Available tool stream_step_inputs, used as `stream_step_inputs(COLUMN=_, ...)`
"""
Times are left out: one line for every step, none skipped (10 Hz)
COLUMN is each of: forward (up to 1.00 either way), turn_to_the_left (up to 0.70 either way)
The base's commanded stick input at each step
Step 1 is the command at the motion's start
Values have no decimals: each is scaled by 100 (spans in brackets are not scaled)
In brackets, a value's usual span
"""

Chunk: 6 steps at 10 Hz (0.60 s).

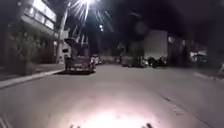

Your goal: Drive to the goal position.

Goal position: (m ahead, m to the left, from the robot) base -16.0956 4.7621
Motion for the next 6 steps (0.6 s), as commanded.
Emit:
stream_step_inputs(forward=85, turn_to_the_left=0)
stream_step_inputs(forward=85, turn_to_the_left=0)
stream_step_inputs(forward=85, turn_to_the_left=0)
stream_step_inputs(forward=85, turn_to_the_left=0)
stream_step_inputs(forward=85, turn_to_the_left=0)
stream_step_inputs(forward=85, turn_to_the_left=0)
